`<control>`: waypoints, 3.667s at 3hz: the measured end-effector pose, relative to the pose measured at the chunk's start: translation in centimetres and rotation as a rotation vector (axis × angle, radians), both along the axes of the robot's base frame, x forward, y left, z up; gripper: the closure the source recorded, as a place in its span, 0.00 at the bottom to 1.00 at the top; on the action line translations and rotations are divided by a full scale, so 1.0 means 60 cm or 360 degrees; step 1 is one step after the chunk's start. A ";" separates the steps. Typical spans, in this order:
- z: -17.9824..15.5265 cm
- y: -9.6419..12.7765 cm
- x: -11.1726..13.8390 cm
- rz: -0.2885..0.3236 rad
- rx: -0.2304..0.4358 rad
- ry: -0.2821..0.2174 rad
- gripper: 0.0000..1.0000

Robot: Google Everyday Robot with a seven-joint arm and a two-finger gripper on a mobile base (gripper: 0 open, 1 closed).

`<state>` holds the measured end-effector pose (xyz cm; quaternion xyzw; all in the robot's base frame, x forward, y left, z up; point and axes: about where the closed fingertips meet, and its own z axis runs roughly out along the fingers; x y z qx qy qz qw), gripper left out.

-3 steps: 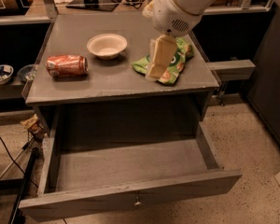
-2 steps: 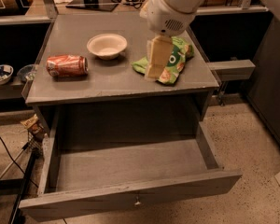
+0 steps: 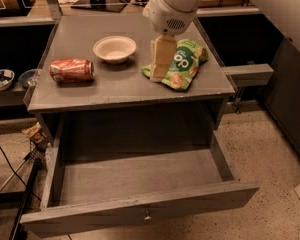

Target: Place coke can into top drawer

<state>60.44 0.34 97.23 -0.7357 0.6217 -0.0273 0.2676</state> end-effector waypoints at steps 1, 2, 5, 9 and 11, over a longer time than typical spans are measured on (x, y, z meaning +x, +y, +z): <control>0.016 0.032 0.023 0.0058 0.0041 -0.0048 0.00; 0.046 0.072 0.034 0.0171 0.0081 -0.0092 0.00; 0.016 0.116 0.068 0.0273 -0.0057 -0.0046 0.00; 0.016 0.202 0.025 0.0566 0.0093 0.0194 0.00; -0.001 0.213 0.037 0.0518 -0.0078 0.0222 0.00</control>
Offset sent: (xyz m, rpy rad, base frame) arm 0.0270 0.0694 0.0449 0.0760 -0.0805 0.1900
